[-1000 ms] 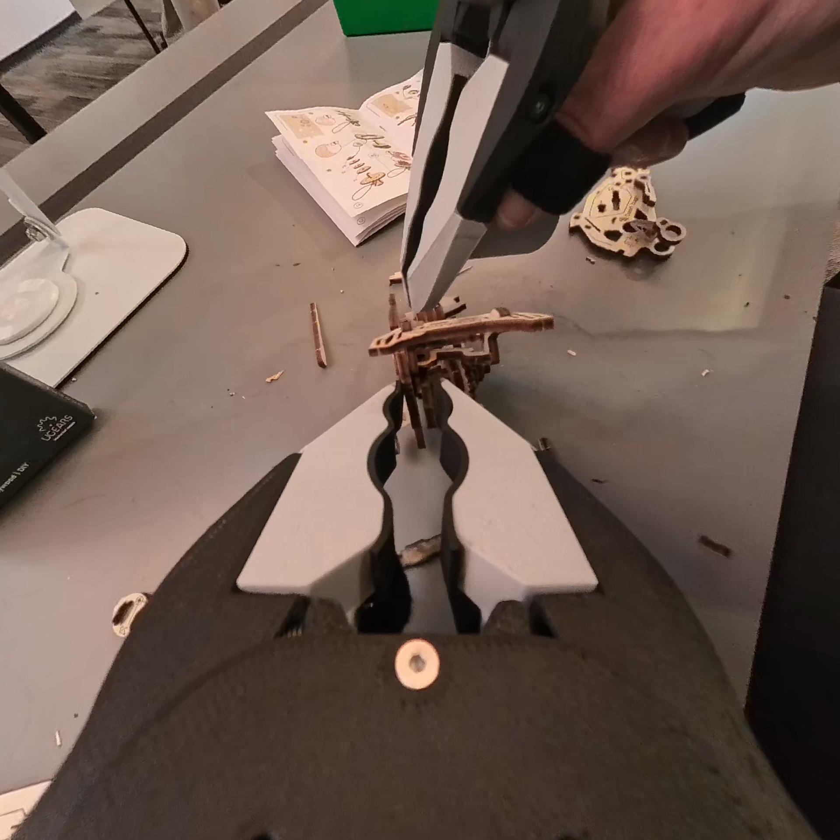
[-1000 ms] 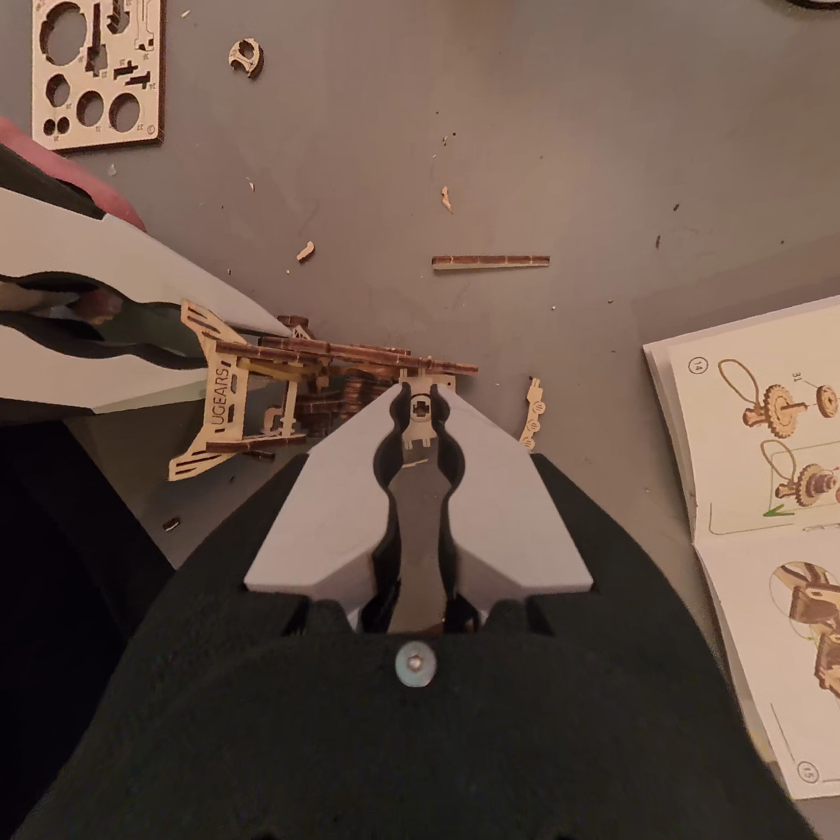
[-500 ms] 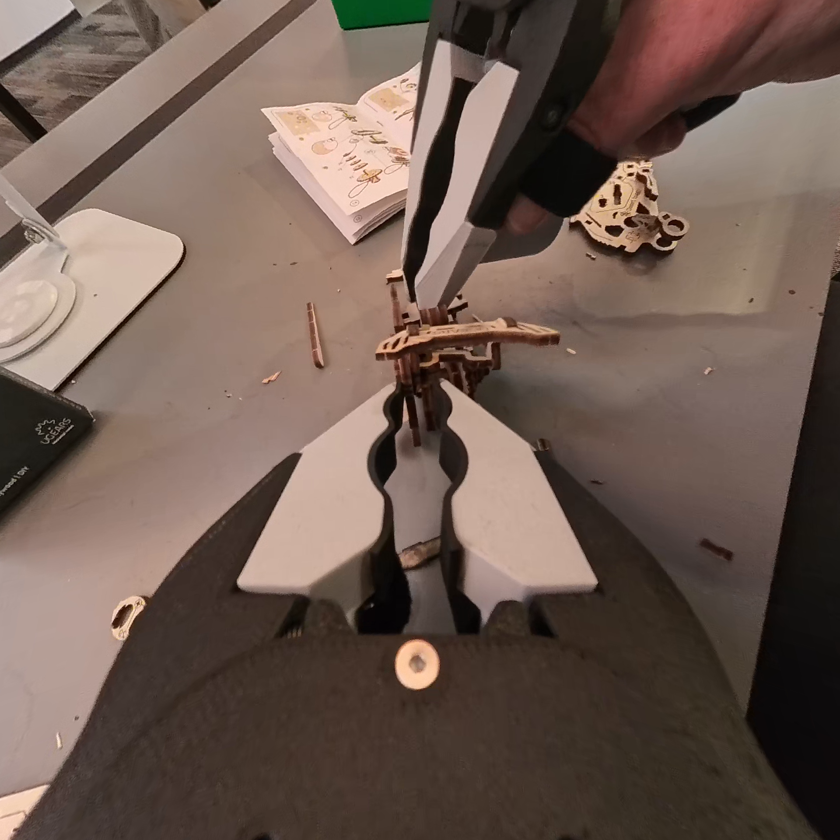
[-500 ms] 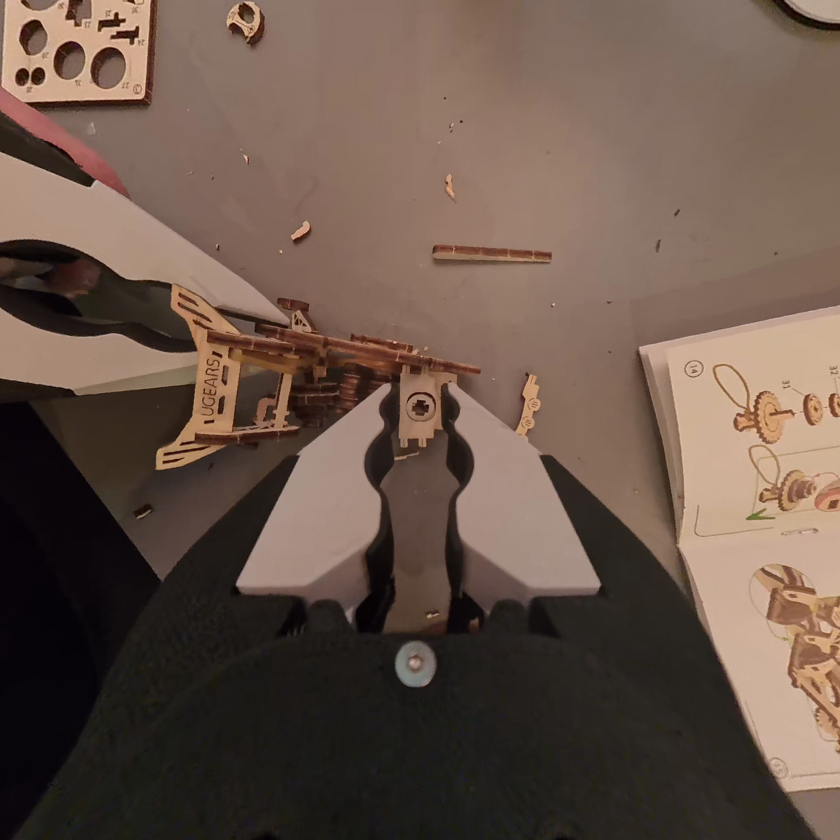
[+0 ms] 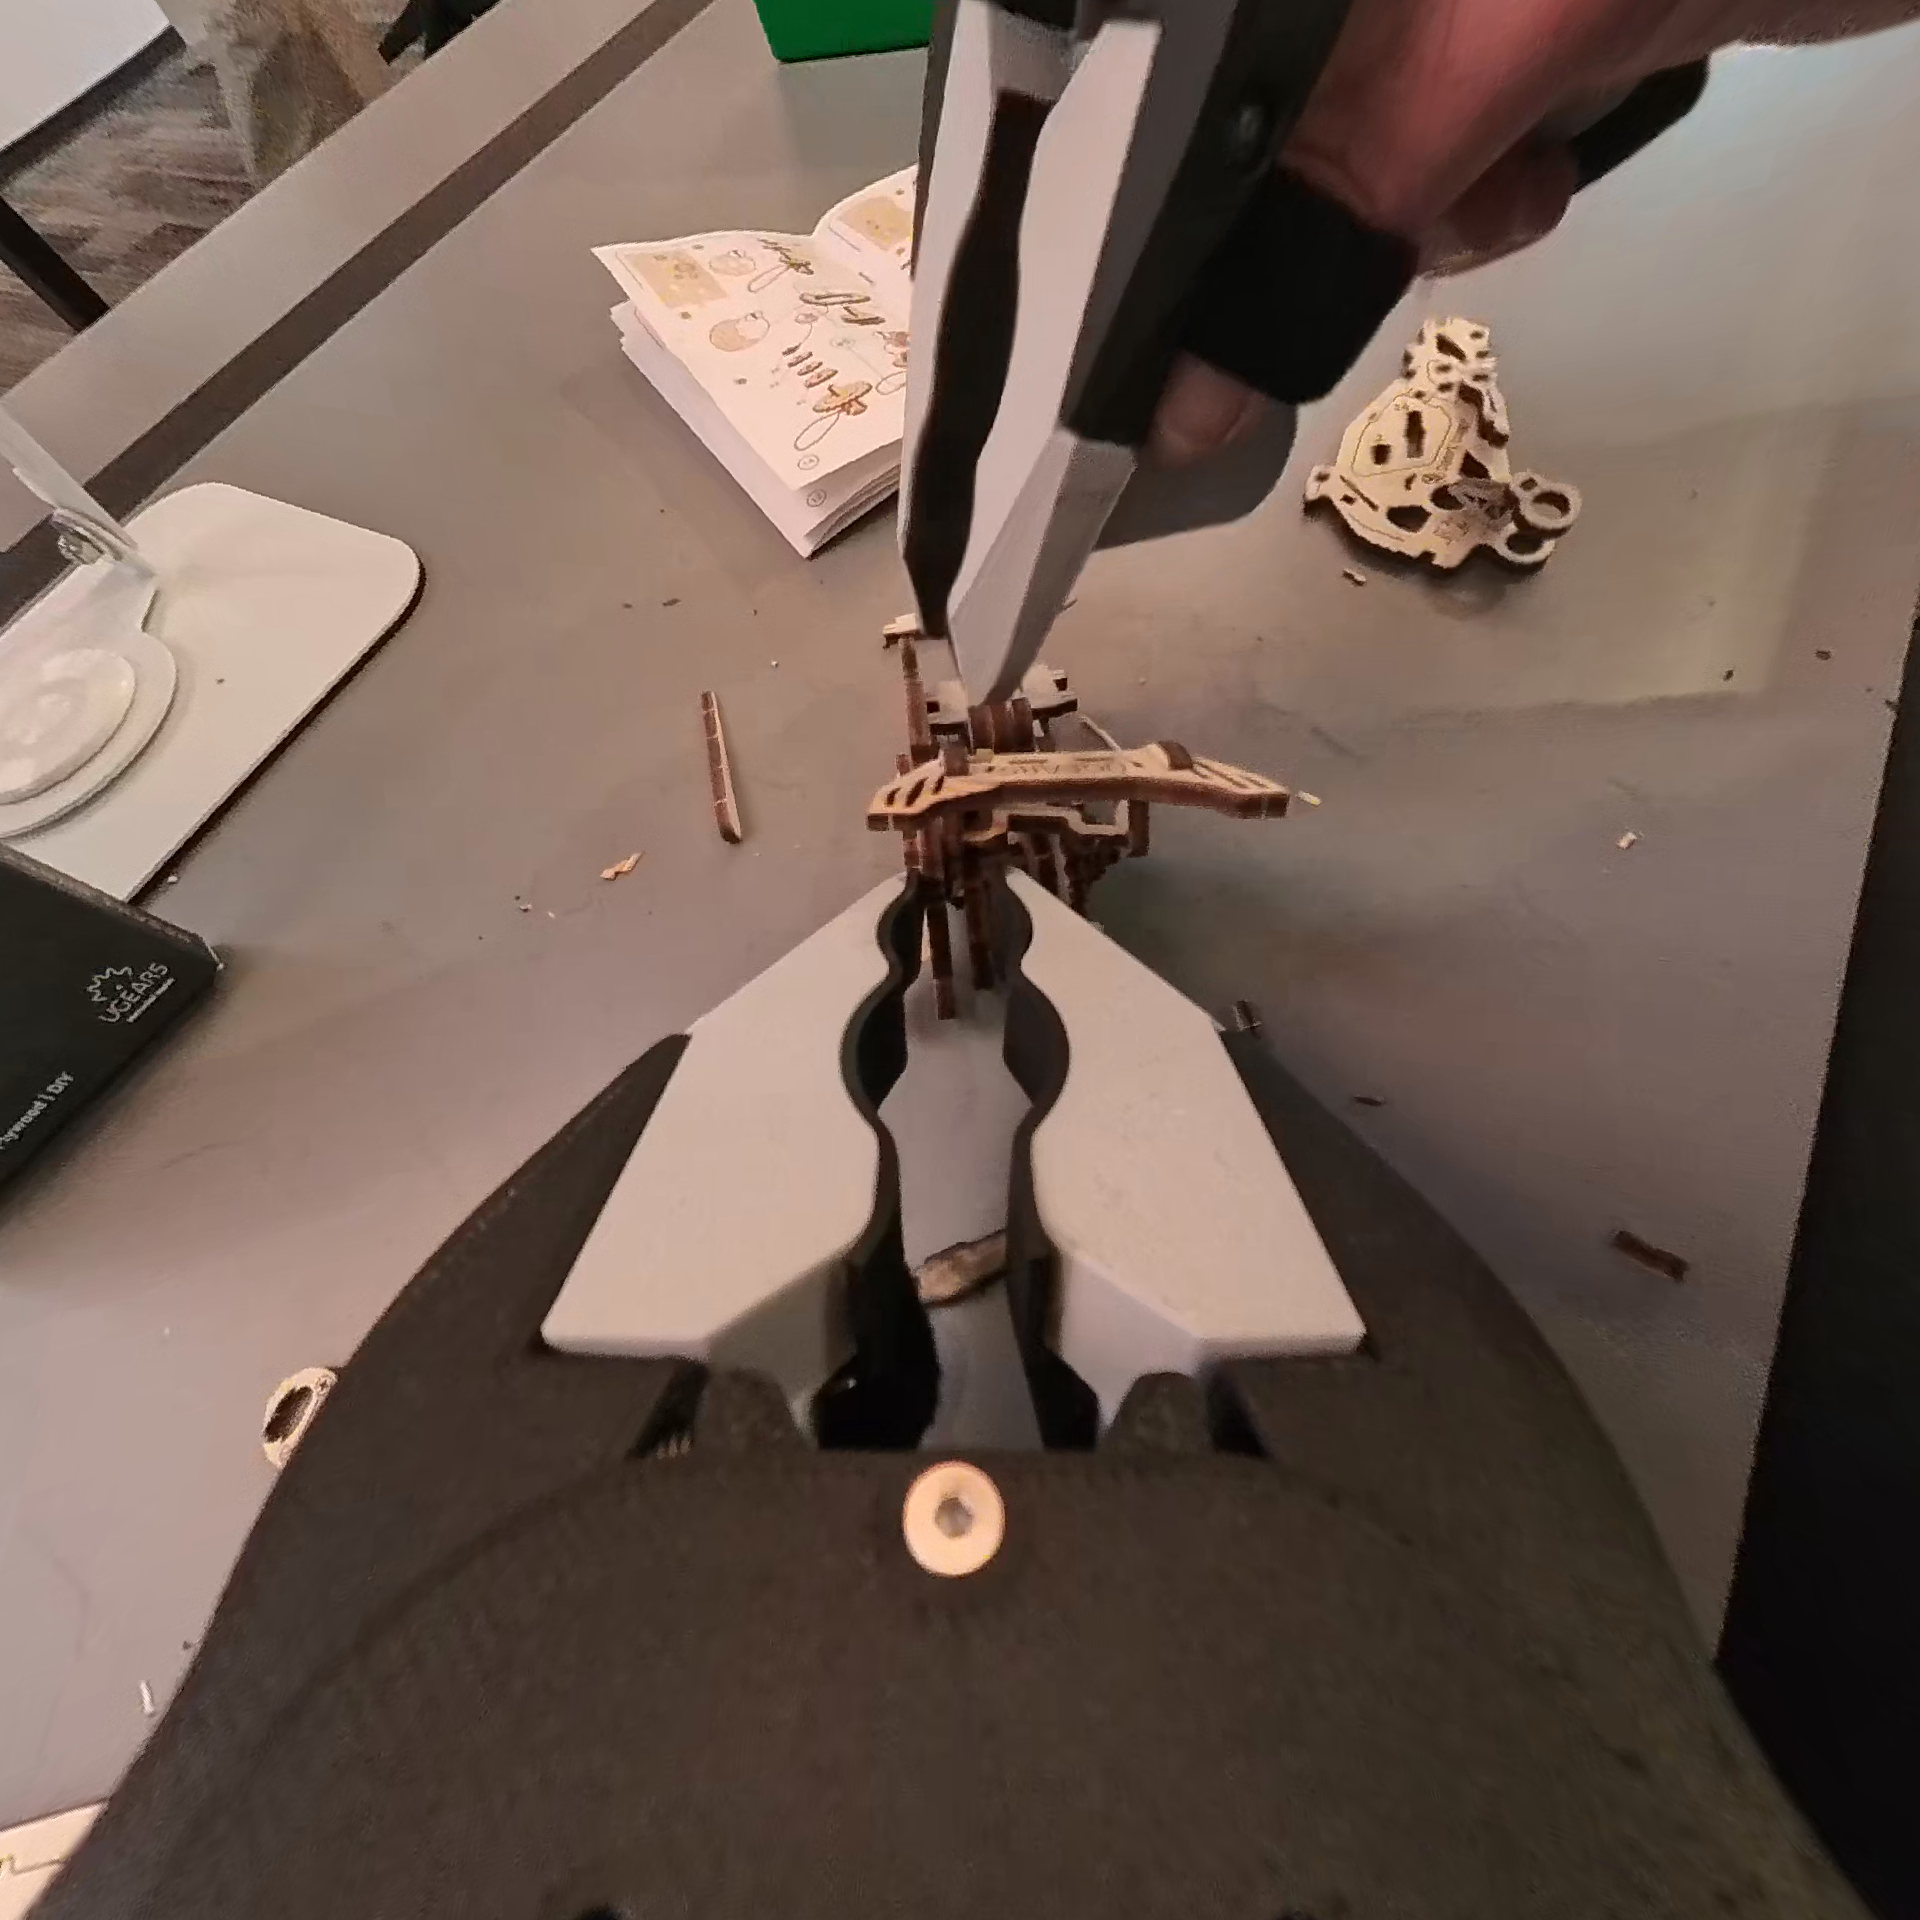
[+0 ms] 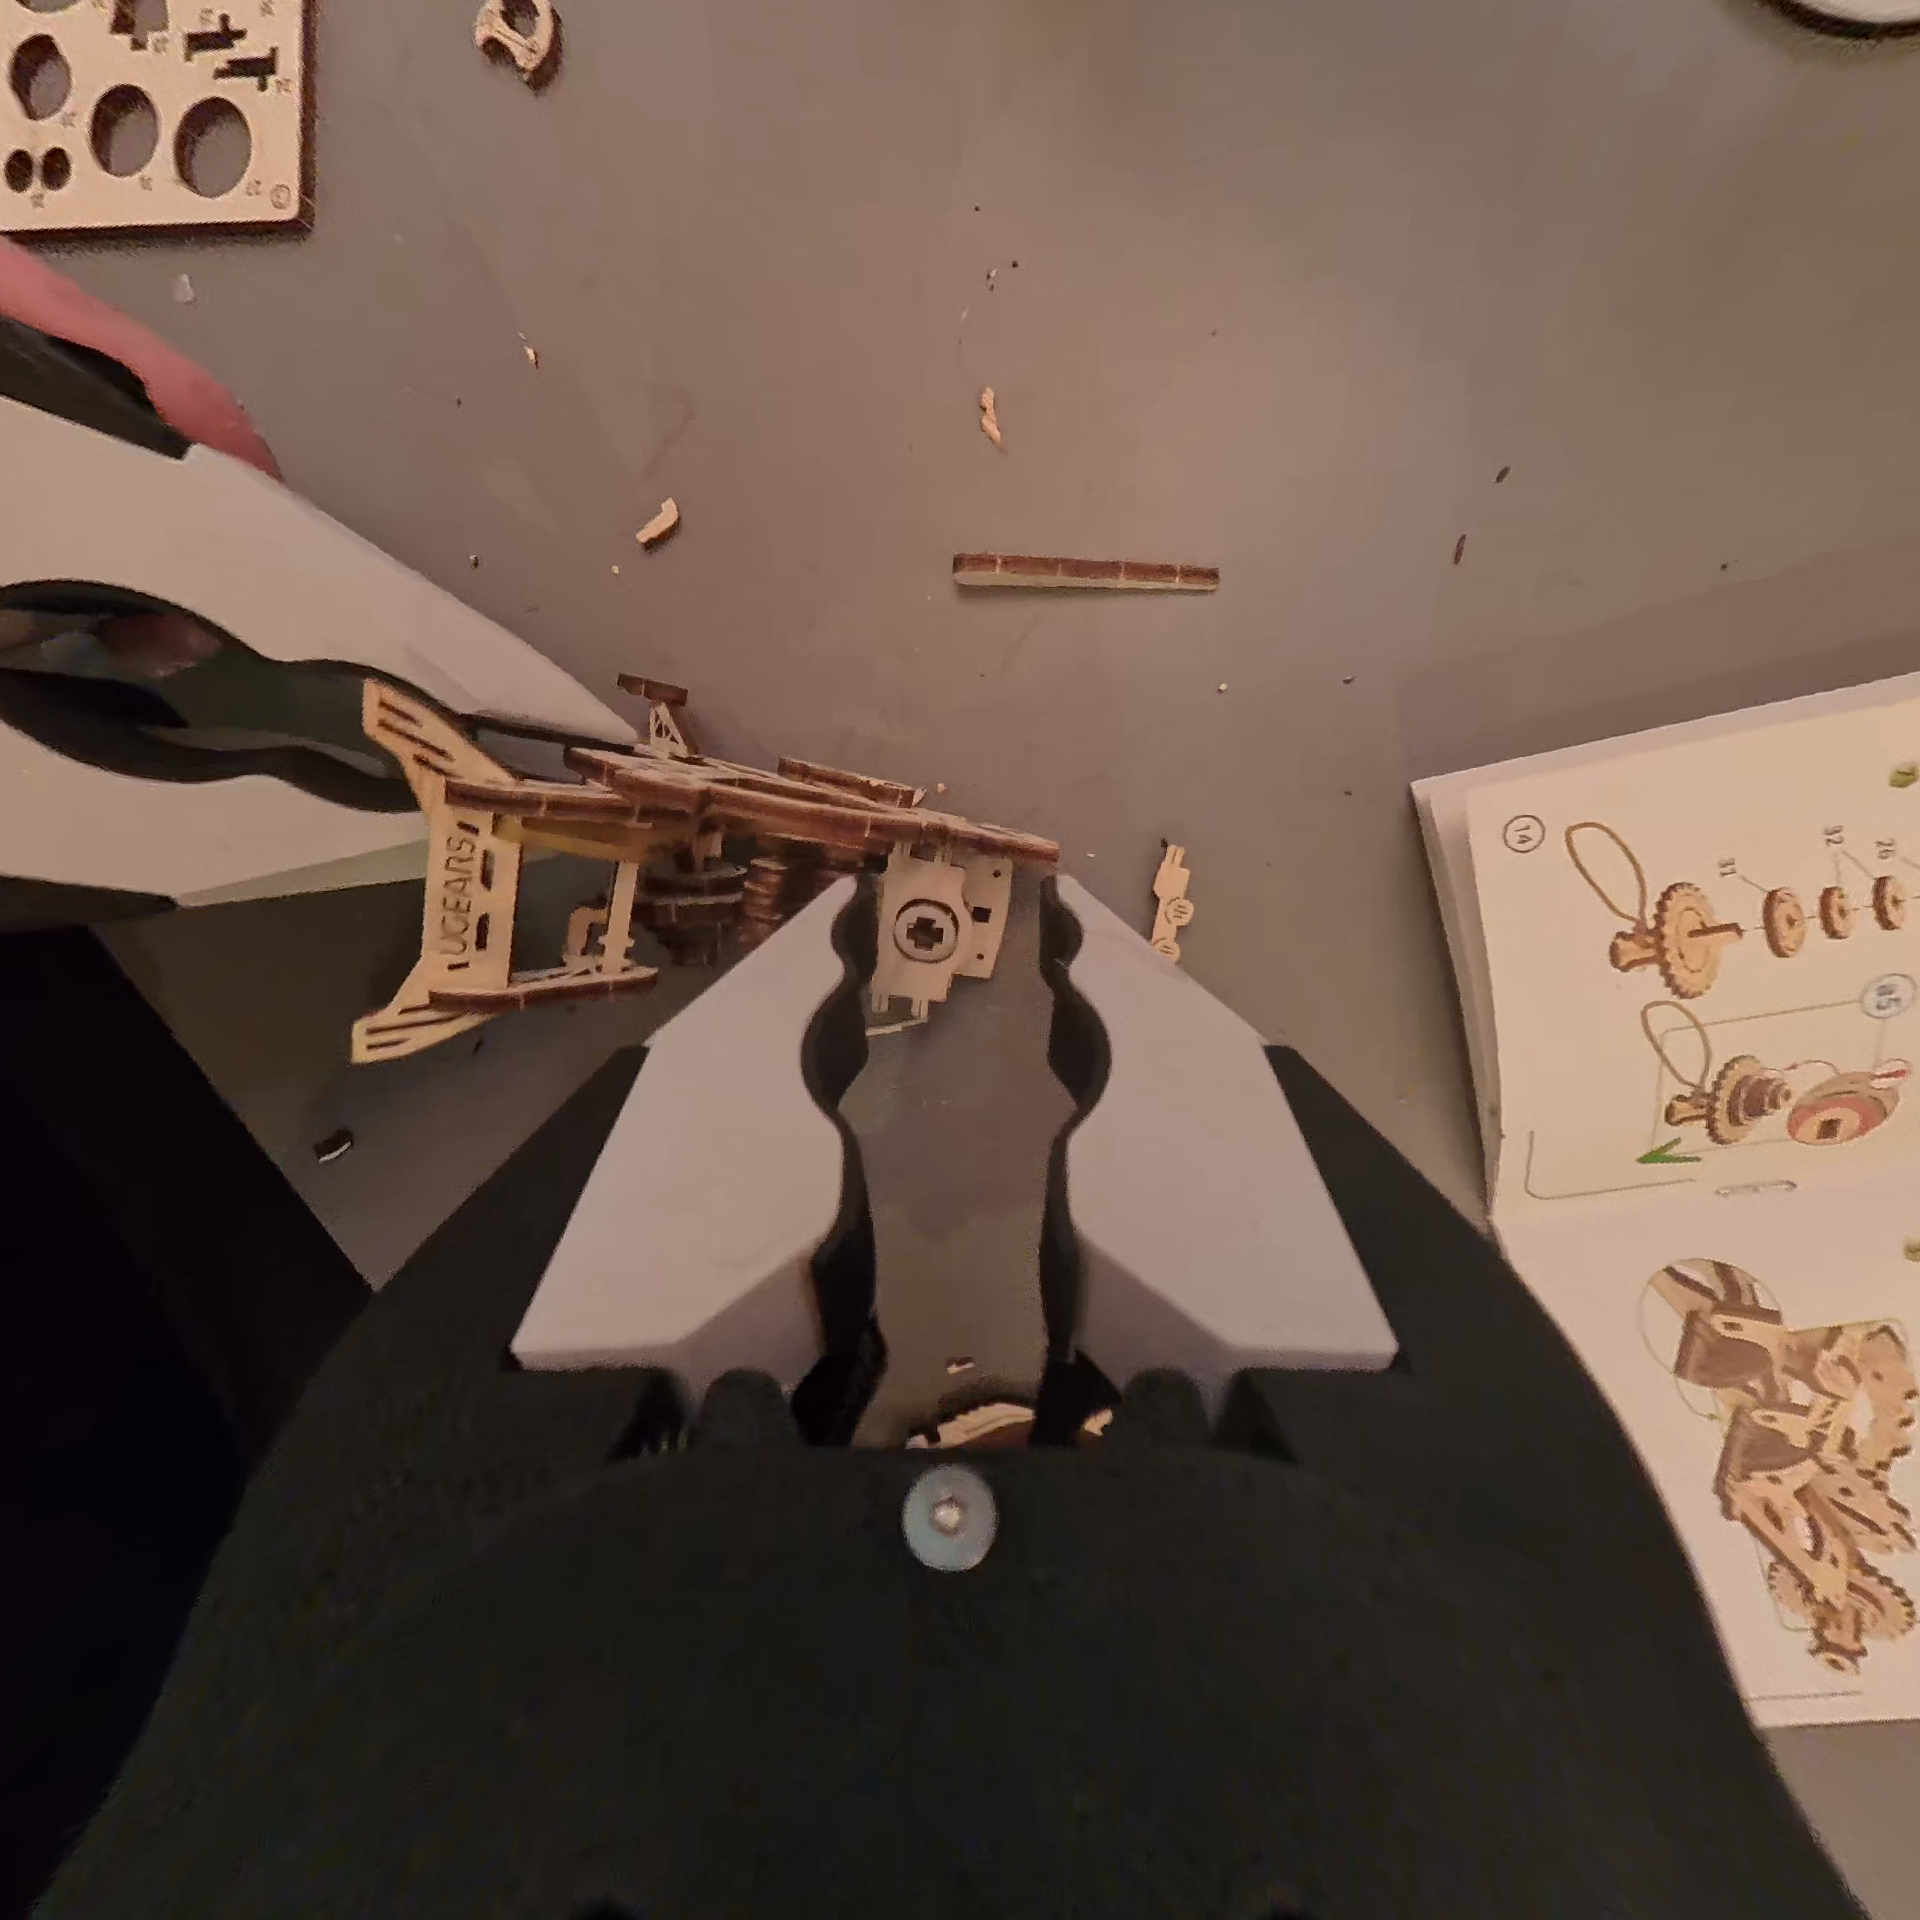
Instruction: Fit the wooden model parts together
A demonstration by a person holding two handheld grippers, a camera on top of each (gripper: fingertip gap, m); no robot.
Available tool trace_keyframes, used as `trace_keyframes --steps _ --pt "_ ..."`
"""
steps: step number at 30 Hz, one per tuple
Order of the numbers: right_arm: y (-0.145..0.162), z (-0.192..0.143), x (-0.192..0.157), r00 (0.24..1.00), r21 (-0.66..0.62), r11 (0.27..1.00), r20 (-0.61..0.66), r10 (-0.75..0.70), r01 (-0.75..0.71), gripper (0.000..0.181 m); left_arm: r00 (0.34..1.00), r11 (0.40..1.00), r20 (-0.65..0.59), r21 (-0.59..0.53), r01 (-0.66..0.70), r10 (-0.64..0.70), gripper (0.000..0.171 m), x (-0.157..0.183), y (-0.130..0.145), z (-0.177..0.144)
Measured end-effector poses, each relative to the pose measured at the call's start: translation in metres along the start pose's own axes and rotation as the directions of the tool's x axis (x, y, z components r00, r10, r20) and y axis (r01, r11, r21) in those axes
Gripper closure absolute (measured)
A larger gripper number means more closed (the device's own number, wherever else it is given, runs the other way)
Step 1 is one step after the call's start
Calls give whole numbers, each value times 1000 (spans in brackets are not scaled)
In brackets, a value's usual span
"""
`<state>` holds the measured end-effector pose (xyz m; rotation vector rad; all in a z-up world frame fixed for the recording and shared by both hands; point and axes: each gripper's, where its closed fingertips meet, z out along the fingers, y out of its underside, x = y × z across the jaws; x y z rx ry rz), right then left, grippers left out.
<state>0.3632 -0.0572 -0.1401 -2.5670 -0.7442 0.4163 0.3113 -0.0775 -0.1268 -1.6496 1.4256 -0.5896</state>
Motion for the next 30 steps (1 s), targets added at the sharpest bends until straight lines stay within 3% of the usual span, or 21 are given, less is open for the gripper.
trace_keyframes --steps 3,7,11,15,23,30 --pt "-4 -11 -3 998 32 998 36 -48 47 150 1000 1000 -6 -1 4 -4 162 -2 1 0" --pt "-3 -23 1 963 29 964 56 -265 264 152 998 999 -52 10 42 -42 162 -6 1 -2" --pt "-5 -22 4 890 46 895 97 -446 444 148 991 998 -113 1 70 -70 162 -11 4 -2" --pt "-5 -14 -4 765 83 779 151 -626 622 139 974 994 -198 -22 108 -110 162 -15 8 -3" --pt "0 6 -14 639 124 681 259 -724 722 119 940 989 -310 -27 143 -144 162 -19 9 -4" --pt "1 13 -15 600 122 655 305 -740 746 138 942 992 -312 -25 123 -125 162 -20 8 -3"
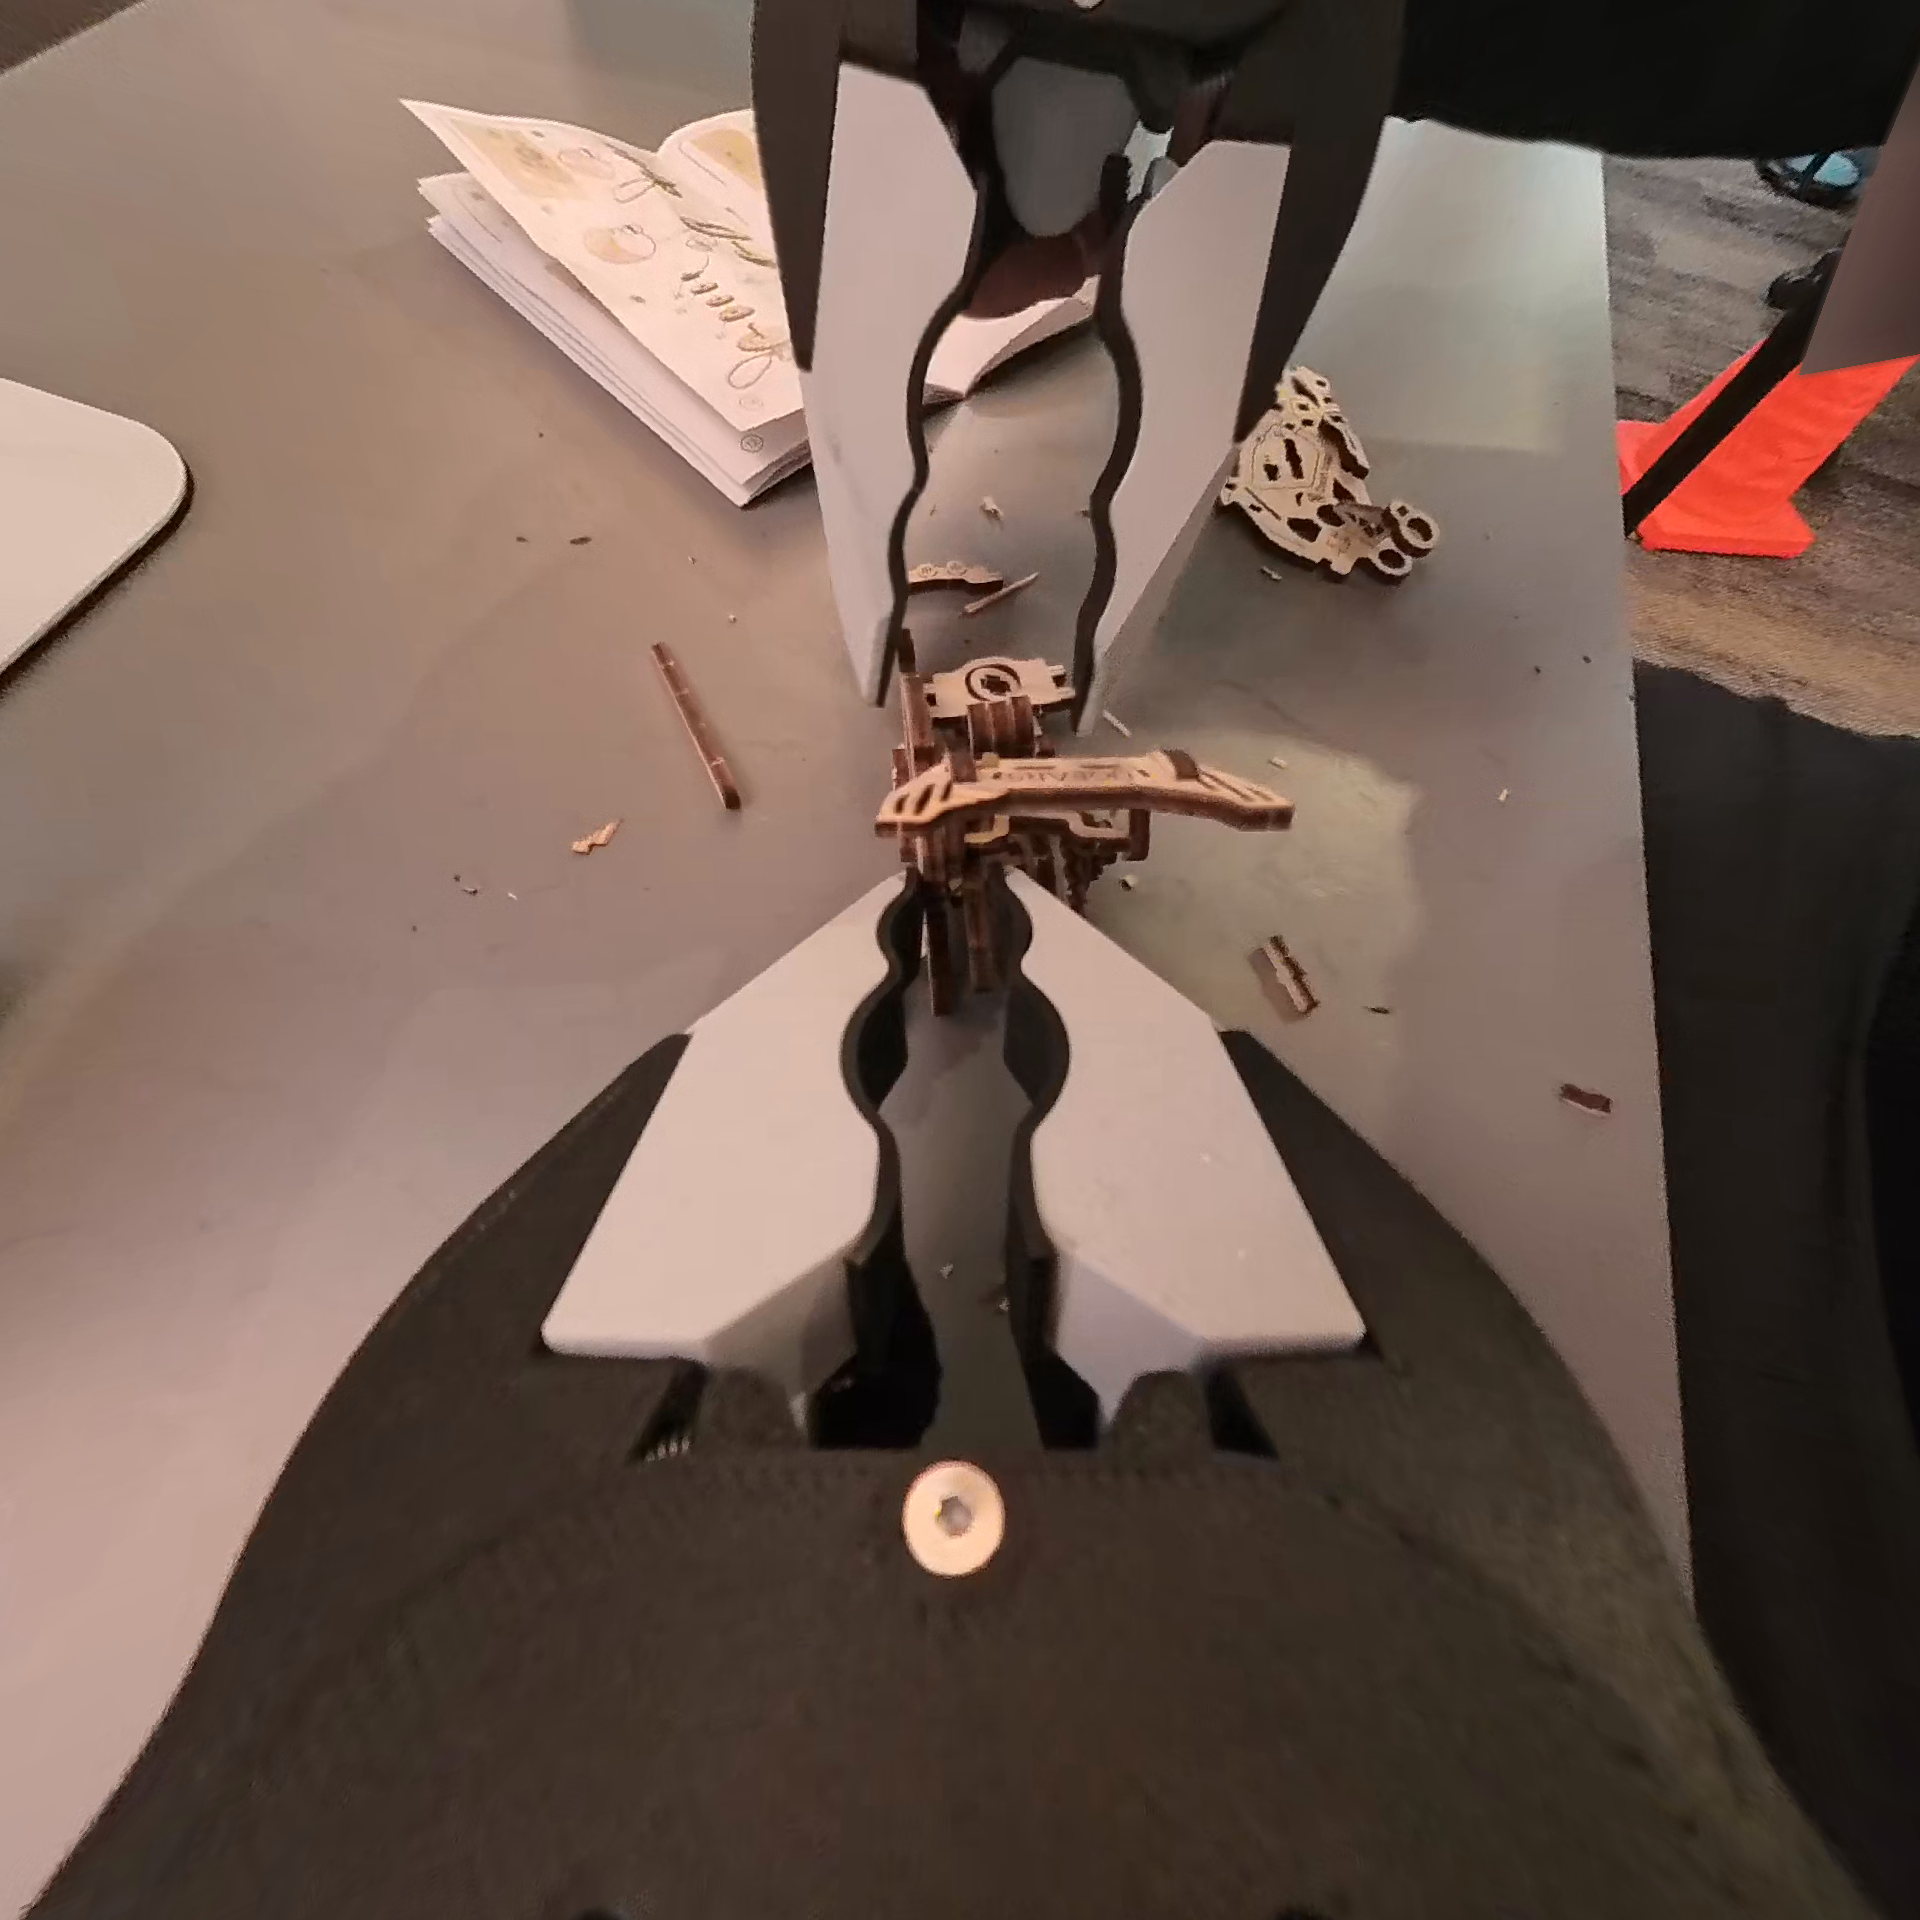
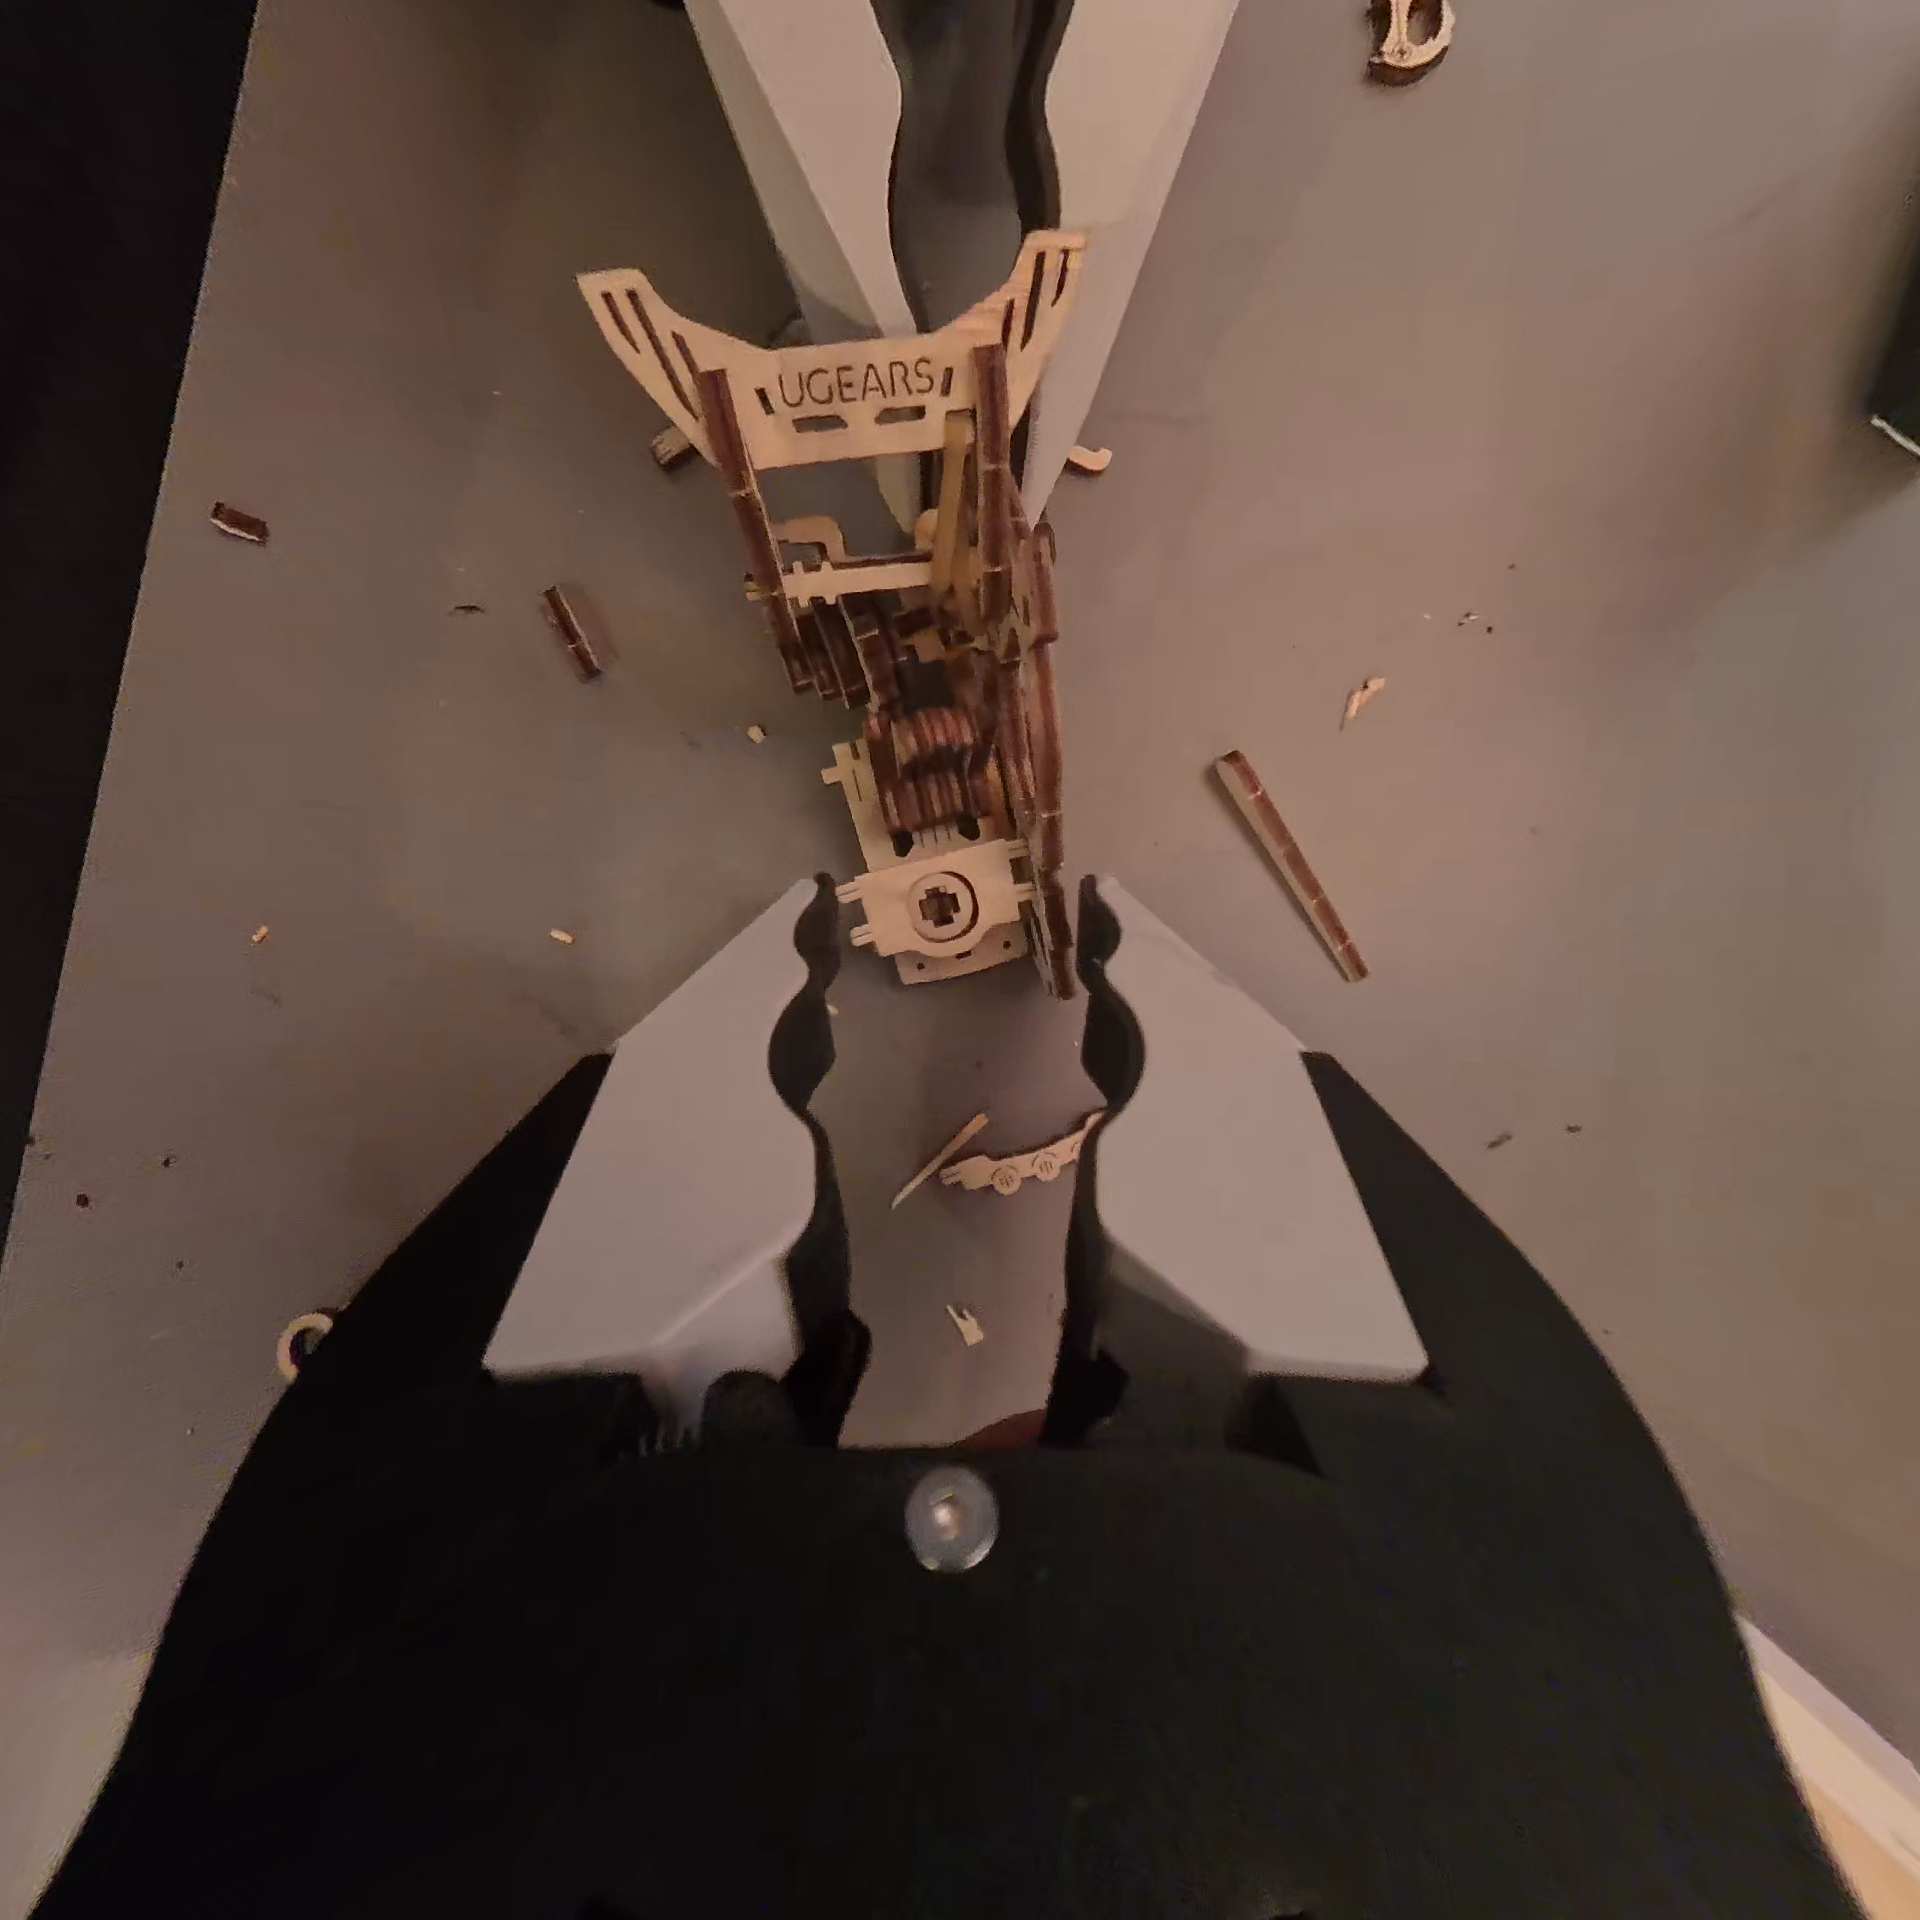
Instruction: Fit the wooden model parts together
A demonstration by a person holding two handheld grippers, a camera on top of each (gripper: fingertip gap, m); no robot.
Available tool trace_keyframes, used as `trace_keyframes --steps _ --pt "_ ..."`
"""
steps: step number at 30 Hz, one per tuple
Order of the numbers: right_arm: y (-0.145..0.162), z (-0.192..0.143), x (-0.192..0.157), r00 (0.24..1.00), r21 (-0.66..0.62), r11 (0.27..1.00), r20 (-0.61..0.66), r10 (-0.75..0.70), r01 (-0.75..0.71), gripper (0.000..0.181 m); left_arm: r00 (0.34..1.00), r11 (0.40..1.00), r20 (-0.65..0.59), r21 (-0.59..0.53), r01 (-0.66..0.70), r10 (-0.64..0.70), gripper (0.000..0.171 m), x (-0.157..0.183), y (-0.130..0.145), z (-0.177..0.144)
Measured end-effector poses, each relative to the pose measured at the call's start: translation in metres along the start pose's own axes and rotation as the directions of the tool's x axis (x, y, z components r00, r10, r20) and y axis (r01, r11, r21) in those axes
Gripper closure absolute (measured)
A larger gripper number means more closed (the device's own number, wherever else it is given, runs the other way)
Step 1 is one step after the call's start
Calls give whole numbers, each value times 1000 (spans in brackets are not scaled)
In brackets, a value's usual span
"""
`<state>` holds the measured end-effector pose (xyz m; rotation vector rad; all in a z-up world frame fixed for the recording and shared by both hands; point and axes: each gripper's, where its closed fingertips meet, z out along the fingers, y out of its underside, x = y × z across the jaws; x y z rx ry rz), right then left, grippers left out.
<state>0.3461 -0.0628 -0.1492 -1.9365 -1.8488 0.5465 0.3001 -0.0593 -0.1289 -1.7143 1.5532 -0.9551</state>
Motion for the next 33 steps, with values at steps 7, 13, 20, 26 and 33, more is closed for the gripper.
trace_keyframes --steps 7,13,20,26,33 --pt "-2 0 -1 999 24 1000 31 -6 5 141 1000 1000 -2 -1 -18 18 162 -1 -1 0" --pt "0 0 -2 997 -7 999 64 -31 31 142 999 999 -16 -14 -38 38 162 -2 -2 0" --pt "2 3 -2 994 -50 998 107 -20 26 141 998 998 -20 -16 -53 53 162 -5 -8 -1" --pt "4 -2 1 997 -48 999 81 -3 7 129 999 999 -27 -9 -45 45 162 -6 -7 -1" --pt "-10 -26 -3 994 59 993 -40 -101 103 153 999 999 -27 -11 -41 41 162 -7 -6 -1"
